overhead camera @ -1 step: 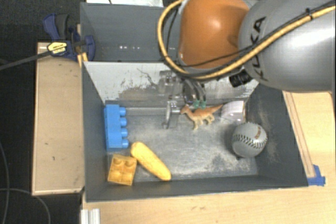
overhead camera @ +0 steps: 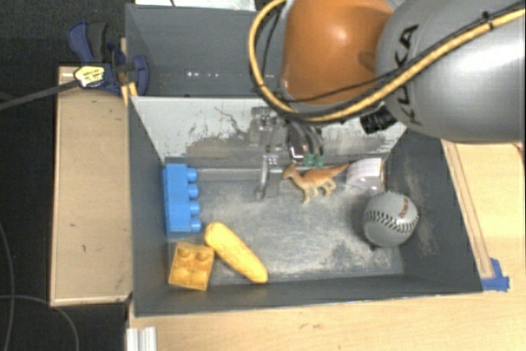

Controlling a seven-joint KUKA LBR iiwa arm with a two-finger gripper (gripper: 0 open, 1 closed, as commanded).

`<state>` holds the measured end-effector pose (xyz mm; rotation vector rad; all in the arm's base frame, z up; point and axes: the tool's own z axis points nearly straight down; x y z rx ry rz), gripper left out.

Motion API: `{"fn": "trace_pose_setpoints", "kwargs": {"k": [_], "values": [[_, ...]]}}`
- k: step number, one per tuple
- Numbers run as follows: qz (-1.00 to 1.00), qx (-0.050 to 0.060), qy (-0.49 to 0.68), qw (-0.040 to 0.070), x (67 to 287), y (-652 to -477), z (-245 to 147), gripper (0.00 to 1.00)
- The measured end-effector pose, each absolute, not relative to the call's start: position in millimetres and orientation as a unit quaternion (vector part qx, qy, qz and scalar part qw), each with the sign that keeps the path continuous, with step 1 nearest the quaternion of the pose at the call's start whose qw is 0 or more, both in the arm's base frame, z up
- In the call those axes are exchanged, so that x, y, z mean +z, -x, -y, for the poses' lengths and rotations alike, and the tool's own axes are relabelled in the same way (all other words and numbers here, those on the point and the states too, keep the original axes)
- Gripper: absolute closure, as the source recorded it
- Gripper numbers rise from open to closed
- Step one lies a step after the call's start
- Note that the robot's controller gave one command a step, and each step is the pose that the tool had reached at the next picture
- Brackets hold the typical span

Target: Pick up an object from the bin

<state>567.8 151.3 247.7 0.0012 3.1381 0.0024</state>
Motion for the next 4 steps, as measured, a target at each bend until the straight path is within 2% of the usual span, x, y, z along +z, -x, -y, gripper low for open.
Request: {"fn": "trace_pose_setpoints", "kwargs": {"k": [1, 2, 3, 4], "values": [[-0.999, 0.001, -0.039, 0.003, 171, -535.0, -170, 0.0], [-0.982, 0.0, -0.188, -0.001, 156, -508.2, -178, 0.0], [-0.994, 0.0, -0.112, -0.001, 159, -499.7, -179, 0.0], [-0.985, 0.001, -0.175, 0.001, 113, -495.6, -176, 0.0]]}}
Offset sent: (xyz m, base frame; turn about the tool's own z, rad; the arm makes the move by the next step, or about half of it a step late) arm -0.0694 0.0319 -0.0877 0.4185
